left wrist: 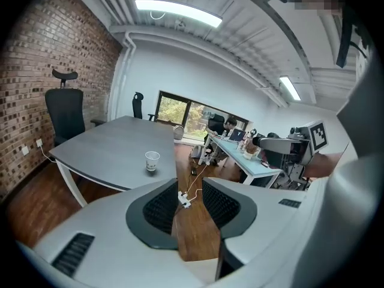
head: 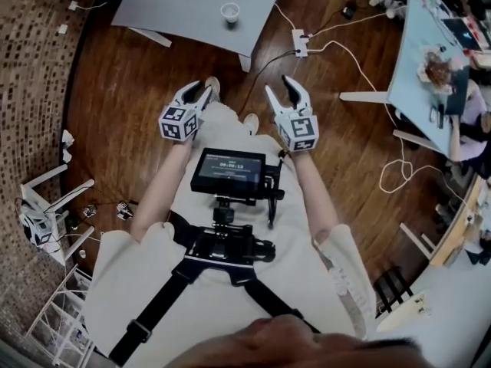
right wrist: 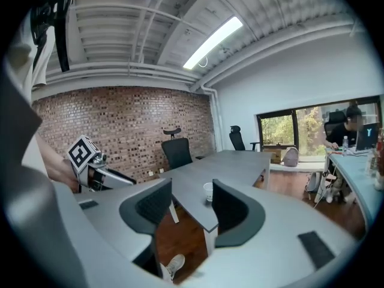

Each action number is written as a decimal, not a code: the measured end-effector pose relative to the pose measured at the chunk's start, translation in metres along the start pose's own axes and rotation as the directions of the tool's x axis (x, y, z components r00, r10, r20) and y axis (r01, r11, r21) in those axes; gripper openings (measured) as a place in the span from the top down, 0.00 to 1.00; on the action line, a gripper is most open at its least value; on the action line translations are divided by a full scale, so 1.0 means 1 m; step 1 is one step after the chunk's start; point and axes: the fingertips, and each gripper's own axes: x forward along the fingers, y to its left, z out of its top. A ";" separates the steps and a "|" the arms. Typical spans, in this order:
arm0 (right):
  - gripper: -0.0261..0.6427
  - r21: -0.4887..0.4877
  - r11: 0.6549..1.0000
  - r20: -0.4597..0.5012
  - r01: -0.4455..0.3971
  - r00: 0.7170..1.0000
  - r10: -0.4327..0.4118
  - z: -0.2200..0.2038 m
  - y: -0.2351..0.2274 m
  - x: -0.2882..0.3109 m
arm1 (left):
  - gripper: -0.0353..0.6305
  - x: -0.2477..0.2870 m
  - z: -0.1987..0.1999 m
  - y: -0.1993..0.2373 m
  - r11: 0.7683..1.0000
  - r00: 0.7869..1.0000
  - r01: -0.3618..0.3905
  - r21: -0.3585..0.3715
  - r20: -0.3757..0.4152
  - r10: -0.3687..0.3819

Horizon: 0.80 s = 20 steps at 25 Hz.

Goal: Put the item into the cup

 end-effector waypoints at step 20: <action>0.62 -0.038 0.999 0.022 -0.009 1.000 0.010 0.006 0.058 -0.027 | 0.77 -0.071 -0.005 -0.046 0.986 0.984 0.154 0.060 0.085 -0.159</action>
